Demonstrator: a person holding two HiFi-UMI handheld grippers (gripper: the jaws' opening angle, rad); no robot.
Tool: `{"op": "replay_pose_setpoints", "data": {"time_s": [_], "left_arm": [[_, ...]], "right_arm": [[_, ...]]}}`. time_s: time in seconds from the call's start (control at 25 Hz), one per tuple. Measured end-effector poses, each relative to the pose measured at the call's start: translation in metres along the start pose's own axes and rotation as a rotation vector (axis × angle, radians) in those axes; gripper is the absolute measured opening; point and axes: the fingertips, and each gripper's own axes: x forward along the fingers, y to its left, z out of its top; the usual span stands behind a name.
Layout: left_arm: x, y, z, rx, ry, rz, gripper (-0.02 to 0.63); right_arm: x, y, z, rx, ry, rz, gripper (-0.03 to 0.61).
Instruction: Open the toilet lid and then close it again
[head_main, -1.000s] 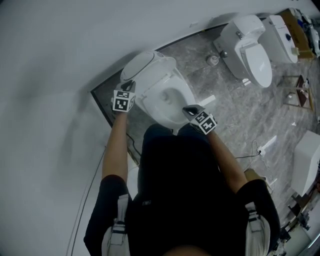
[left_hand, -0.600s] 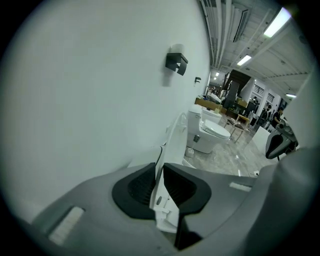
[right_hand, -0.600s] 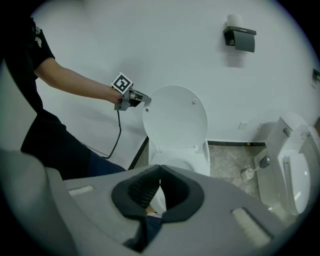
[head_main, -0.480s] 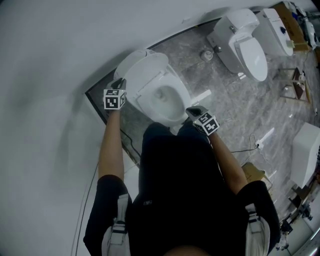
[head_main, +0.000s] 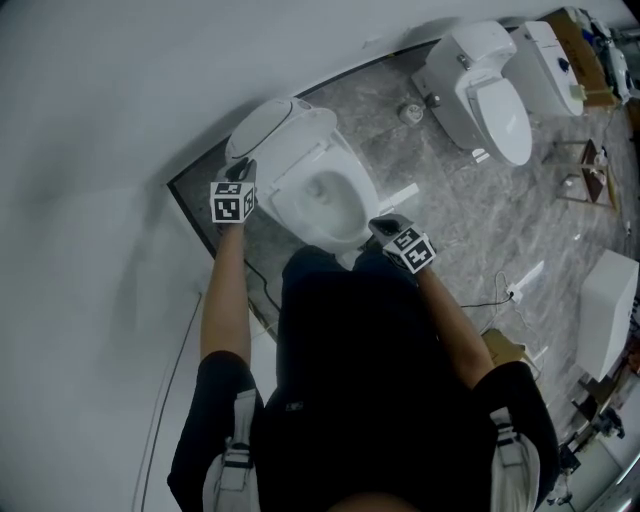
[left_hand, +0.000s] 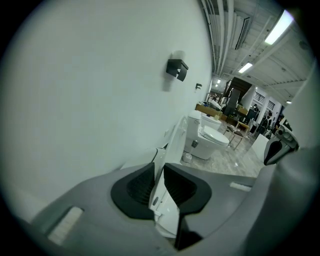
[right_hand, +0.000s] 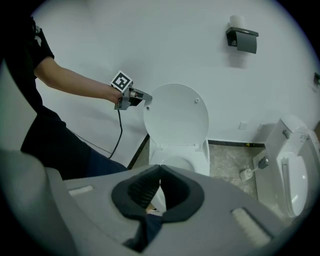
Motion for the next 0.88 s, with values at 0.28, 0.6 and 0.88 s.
{"op": "replay_pose_setpoints", "data": {"time_s": [0.28,0.6,0.88], "left_arm": [[-0.003,-0.012,-0.007,0.003,-0.012,-0.013,0.057],[-0.007,-0.022,-0.011,0.006,-0.023,-0.019,0.058],[-0.01,-0.031,-0.017,-0.002,-0.026,-0.024,0.061]], "right_arm": [[0.008,0.004,0.004,-0.03,0.007,0.018,0.003],[0.009,0.007,0.013,-0.04,-0.012,0.024,0.003],[0.009,0.012,-0.001,-0.028,0.0,0.028,0.003]]}}
